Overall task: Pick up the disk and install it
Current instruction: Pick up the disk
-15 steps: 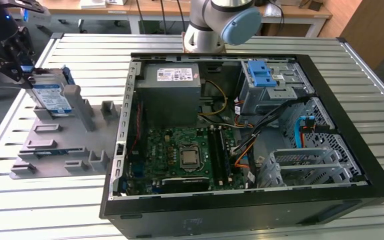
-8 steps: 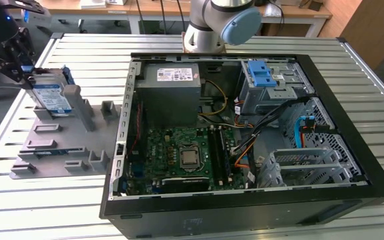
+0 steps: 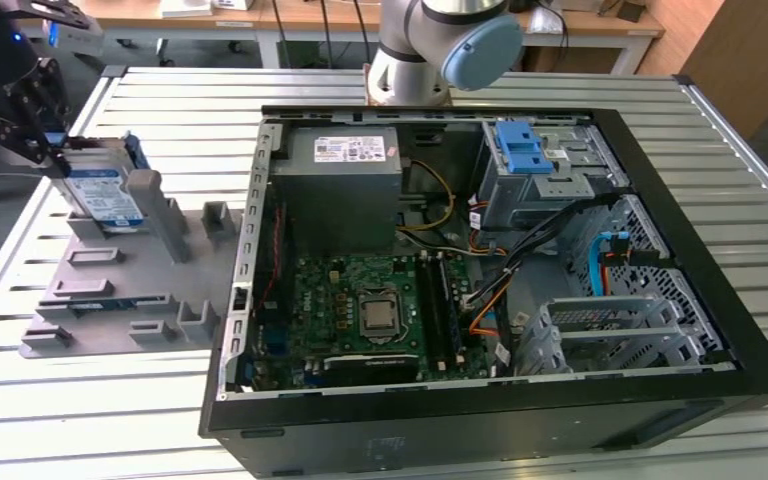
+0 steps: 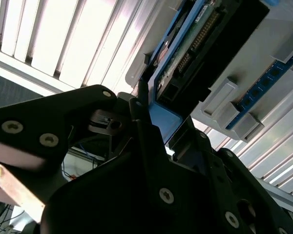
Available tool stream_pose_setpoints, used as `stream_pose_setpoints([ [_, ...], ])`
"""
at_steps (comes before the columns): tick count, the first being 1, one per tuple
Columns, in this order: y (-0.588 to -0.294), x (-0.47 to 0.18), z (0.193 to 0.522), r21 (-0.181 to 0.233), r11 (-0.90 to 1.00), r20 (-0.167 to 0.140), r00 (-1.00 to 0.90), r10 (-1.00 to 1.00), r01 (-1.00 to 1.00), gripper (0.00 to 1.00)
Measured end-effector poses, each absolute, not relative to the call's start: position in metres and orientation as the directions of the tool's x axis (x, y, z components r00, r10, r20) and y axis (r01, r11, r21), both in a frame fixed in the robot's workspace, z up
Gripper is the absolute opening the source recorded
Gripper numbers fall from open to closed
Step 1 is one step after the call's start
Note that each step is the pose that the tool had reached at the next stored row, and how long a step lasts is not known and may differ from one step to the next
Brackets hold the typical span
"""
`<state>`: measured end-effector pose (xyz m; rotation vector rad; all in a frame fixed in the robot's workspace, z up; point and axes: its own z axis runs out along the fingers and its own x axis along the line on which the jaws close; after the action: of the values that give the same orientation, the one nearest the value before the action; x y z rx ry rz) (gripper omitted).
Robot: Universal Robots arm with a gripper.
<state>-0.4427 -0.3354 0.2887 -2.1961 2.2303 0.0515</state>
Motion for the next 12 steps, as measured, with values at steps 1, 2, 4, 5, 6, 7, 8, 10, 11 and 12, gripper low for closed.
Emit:
stream_pose_setpoints([
  [1,-0.3354,-0.4427,0.2887,0.016,0.015,-0.031,-0.016,-0.999,-1.0,0.46],
  [2,-0.3354,-0.4427,0.2886,0.016,0.015,-0.031,-0.016,-0.999,-1.0,0.39],
  [4,-0.3354,-0.4427,0.2887,0.016,0.015,-0.031,-0.016,-0.999,-1.0,0.38],
  [5,-0.3354,-0.4427,0.2886,0.016,0.015,-0.031,-0.016,-0.999,-1.0,0.38],
  [6,-0.3354,-0.4427,0.2886,0.016,0.015,-0.031,-0.016,-0.999,-1.0,0.37],
  [7,-0.3354,-0.4427,0.2886,0.016,0.015,-0.031,-0.016,-0.999,-1.0,0.37],
  [8,-0.3354,-0.4427,0.2886,0.016,0.015,-0.031,-0.016,-0.999,-1.0,0.37],
  [10,-0.3354,-0.4427,0.2886,0.016,0.015,-0.031,-0.016,-0.999,-1.0,0.37],
  [11,-0.3354,-0.4427,0.2885,0.016,0.015,-0.031,-0.016,-0.999,-1.0,0.37],
  [12,-0.3354,-0.4427,0.2885,0.016,0.015,-0.031,-0.016,-0.999,-1.0,0.37],
])
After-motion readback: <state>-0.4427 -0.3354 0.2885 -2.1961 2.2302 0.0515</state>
